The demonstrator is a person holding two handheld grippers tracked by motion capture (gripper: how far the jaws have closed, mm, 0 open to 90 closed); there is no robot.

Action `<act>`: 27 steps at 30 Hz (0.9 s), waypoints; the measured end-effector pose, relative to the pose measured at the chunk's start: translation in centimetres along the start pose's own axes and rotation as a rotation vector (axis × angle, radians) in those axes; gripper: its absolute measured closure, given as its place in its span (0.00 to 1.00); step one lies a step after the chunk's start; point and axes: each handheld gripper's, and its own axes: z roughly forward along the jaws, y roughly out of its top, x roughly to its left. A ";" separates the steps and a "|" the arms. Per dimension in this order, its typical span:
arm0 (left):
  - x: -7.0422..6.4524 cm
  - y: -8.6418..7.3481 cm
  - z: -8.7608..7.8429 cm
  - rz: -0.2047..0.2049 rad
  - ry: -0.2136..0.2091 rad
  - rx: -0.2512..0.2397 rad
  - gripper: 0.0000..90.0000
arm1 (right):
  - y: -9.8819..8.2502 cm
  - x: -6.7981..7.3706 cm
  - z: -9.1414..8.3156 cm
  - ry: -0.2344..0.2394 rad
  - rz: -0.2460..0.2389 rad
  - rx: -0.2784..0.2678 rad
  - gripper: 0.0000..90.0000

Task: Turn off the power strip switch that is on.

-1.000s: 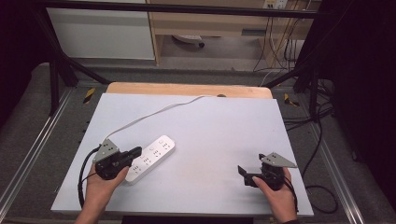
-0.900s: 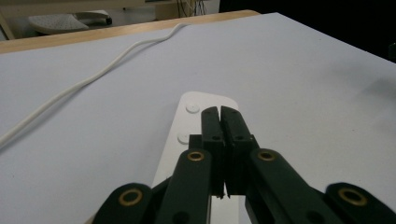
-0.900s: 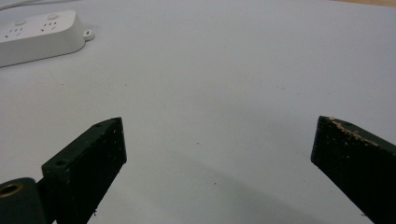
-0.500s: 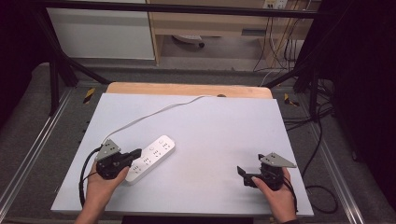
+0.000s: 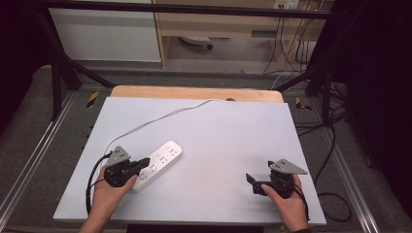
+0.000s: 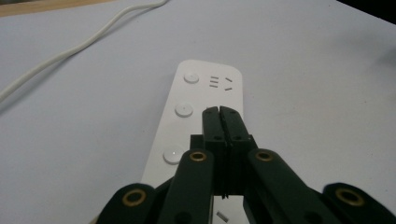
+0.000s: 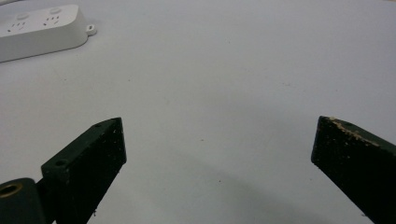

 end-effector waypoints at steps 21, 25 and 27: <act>0.7 -0.4 0.7 -0.004 0.012 0.028 1.00 | -0.1 0.1 0.2 0.000 -0.001 0.011 0.04; 1.4 -0.4 1.2 0.009 0.032 0.039 1.00 | -0.1 0.1 0.3 0.001 -0.005 0.017 0.04; 1.7 -0.4 1.5 0.005 0.037 0.038 1.00 | -0.1 0.2 0.3 0.003 -0.007 0.017 0.04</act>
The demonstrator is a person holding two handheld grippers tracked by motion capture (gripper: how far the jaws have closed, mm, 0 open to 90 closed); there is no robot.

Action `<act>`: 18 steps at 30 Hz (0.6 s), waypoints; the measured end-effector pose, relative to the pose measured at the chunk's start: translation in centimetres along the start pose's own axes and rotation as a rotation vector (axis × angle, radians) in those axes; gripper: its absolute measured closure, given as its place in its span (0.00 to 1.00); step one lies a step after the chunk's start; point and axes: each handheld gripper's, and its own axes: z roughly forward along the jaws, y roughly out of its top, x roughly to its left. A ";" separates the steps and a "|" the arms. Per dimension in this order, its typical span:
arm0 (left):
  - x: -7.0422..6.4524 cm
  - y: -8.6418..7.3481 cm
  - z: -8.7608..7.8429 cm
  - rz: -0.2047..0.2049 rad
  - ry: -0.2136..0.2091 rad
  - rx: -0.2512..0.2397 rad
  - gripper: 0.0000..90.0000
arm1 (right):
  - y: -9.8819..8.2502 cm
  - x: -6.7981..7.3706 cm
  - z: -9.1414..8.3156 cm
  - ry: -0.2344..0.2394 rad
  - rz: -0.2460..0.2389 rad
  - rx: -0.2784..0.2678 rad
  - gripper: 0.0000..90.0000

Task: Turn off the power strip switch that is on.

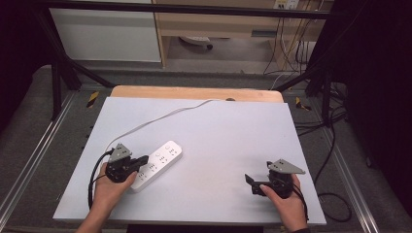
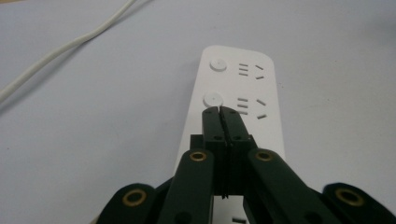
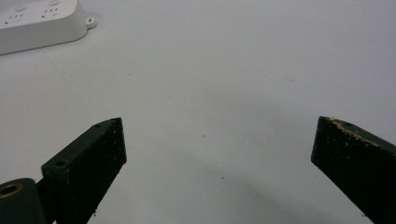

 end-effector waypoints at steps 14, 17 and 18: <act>0.1 0.1 1.0 0.024 0.007 0.035 1.00 | 0.0 0.0 0.0 0.001 0.000 0.004 0.04; 0.1 0.1 1.0 0.021 0.008 0.037 1.00 | 0.0 0.0 0.0 0.001 0.001 0.005 0.04; 0.1 0.1 1.0 0.022 0.011 0.040 1.00 | 0.0 0.0 0.0 0.001 0.002 0.005 0.04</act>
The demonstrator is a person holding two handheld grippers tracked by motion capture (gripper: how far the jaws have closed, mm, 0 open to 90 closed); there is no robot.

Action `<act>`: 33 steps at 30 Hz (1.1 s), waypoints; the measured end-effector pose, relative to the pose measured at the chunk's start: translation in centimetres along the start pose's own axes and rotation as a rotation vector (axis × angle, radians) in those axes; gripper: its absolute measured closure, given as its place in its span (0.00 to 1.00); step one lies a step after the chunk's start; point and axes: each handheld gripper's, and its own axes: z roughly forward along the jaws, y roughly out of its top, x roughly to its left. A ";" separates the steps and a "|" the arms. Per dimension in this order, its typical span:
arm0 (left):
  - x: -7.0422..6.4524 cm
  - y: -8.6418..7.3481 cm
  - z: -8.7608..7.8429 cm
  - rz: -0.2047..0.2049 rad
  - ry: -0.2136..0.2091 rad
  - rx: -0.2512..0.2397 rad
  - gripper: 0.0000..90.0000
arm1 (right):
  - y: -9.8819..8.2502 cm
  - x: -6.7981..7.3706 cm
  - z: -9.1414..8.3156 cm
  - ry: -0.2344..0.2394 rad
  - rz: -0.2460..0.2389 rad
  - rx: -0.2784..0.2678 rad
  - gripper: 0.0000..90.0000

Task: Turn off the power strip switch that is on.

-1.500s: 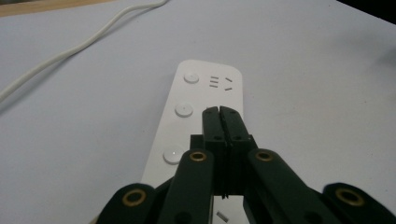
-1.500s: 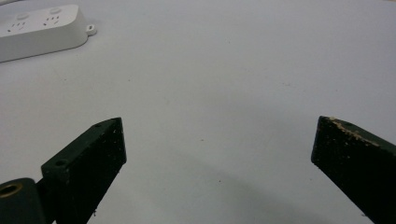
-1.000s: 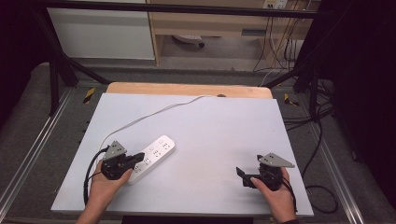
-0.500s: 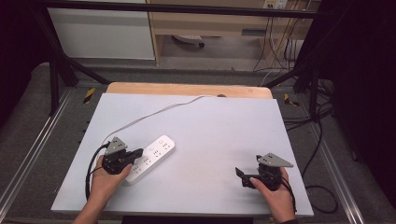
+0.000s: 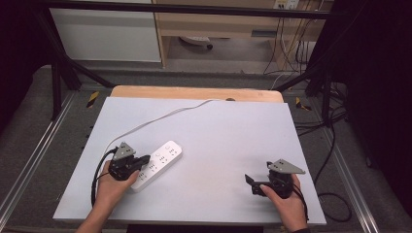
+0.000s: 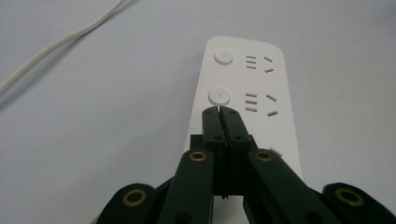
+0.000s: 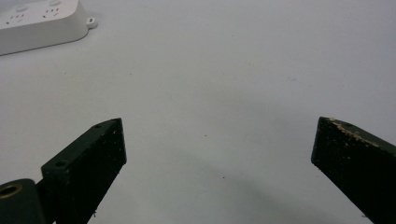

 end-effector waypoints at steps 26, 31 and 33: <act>-0.1 -0.3 0.3 0.017 0.013 0.014 1.00 | -0.1 0.1 0.0 0.002 -0.002 0.016 0.04; -0.1 -0.3 0.4 0.012 0.012 0.014 1.00 | -0.1 0.1 0.0 0.001 0.005 0.012 0.04; -0.1 -0.3 0.4 0.011 0.011 0.016 1.00 | -0.1 0.0 0.0 0.000 0.003 0.015 0.04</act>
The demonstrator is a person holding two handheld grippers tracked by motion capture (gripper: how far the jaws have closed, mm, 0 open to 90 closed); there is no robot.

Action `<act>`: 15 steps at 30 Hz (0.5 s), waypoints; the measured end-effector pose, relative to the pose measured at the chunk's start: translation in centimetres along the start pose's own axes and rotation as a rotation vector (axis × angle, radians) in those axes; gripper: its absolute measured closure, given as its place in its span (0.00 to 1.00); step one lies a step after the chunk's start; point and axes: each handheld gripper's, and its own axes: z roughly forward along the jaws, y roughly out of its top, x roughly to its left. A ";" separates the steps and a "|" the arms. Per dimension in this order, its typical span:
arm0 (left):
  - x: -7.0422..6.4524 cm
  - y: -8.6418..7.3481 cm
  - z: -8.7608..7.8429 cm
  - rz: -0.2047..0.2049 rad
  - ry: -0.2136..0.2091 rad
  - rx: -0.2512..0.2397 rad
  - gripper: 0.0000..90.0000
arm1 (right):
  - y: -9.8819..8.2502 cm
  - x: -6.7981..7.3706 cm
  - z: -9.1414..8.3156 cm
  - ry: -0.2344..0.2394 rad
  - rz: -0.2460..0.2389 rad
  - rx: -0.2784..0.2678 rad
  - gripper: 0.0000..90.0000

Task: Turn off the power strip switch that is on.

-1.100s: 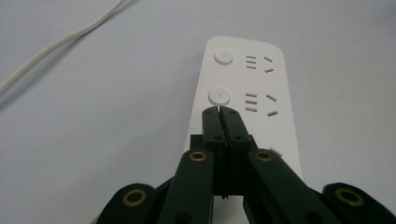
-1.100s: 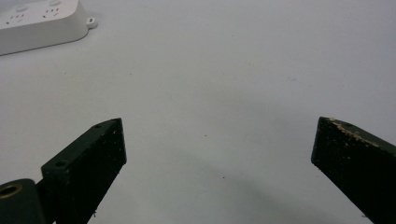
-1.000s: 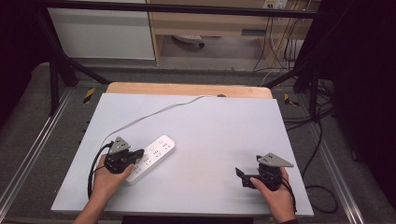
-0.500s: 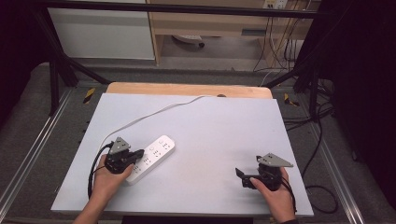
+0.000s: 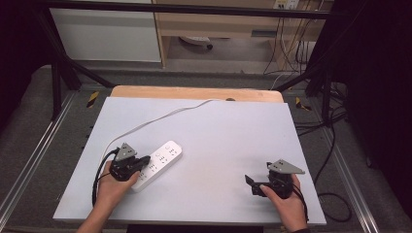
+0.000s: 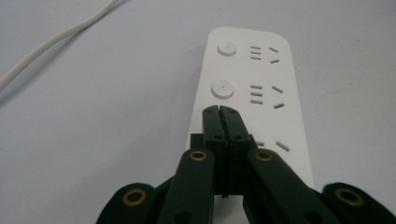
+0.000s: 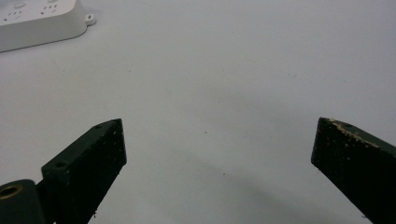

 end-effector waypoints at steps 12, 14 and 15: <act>0.1 -0.1 0.0 -0.018 -0.010 -0.006 1.00 | 0.0 0.0 0.1 0.000 -0.003 0.002 0.04; 0.2 -0.1 0.0 -0.020 -0.011 -0.006 1.00 | 0.0 0.0 0.1 0.000 -0.003 0.003 0.04; 0.2 -0.1 0.0 -0.020 -0.011 -0.006 1.00 | 0.0 0.0 0.1 0.000 -0.003 0.004 0.04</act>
